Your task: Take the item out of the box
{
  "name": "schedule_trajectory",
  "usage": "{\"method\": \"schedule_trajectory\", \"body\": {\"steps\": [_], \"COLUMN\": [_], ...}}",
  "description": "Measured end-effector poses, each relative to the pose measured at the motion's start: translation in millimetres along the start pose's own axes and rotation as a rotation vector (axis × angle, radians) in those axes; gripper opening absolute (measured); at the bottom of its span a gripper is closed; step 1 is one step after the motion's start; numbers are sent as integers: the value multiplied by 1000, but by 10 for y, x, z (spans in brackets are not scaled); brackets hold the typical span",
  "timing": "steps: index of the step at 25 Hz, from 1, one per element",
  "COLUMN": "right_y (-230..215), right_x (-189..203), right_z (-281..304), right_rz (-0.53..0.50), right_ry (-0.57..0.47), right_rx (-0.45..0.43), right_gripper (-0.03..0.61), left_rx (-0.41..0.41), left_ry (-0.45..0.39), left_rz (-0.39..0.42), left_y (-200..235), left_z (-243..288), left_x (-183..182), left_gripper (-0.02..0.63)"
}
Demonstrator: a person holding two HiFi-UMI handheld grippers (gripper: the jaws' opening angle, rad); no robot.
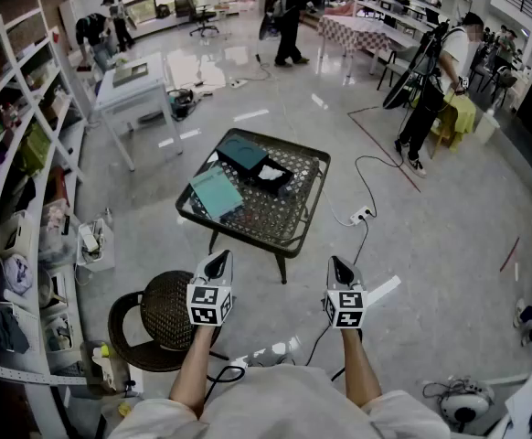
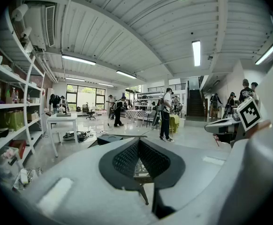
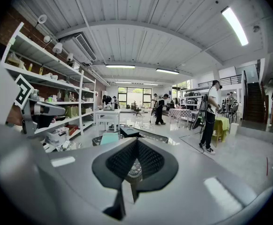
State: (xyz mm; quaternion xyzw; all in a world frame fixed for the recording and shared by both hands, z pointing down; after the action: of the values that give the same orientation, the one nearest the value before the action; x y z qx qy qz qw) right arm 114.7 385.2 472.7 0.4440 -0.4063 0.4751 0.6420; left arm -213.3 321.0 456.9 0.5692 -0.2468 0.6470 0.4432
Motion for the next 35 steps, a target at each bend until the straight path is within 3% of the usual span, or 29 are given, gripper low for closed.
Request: {"method": "schedule_trajectory", "body": {"steps": [12,28,35], "right_y": [-161,-484,-531], "right_x": [51,341,363], "right_z": [38,149,323], "right_rz": [10,18,26], "right_ry": [-11,8,6], "right_rx": [-3,-80,-92], "right_gripper": [-2,-2,-2], "left_rx": [-21,-55,-65], "left_ry": [11,31,38], "left_rz": [-10,-14,-5], "left_y": [-160,-555,-490], "left_z": [57,301,447], "left_x": [59,219,212], "left_gripper": [6,6,6]}}
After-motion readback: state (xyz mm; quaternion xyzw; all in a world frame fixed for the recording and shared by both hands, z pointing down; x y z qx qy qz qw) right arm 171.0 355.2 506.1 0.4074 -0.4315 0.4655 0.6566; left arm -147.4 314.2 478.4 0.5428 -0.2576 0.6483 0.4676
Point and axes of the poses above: the fingertips, and each gripper's own axes: z forward along the fingers, y to its left, x out of its underside, the point moved 9 cm from there along -z, backward along the fingers, and after that the axes turned 8 degrees about -z, right-handed, at the moved point
